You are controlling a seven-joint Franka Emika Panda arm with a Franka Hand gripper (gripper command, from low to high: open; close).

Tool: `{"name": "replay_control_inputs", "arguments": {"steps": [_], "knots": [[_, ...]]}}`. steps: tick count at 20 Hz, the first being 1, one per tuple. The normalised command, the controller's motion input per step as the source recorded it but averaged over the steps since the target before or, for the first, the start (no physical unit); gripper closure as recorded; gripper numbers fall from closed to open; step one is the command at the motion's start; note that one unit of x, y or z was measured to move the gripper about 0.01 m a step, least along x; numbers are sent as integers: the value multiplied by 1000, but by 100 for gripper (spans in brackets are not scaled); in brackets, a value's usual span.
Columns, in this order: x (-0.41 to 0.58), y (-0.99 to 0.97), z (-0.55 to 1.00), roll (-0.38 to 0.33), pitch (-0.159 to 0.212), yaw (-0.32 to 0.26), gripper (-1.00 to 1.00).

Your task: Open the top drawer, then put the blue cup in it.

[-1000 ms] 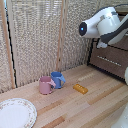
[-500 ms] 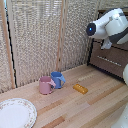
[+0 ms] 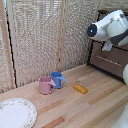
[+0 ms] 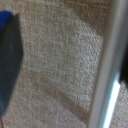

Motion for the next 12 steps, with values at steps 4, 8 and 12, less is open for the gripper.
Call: {"name": "replay_control_inputs", "arguments": {"steps": [4,8,12], "knots": [[7,120,-6,0,0,98,100],[-29,457,-44,47,0,166,100],[87,934,-121,31,0,39,100]]}}
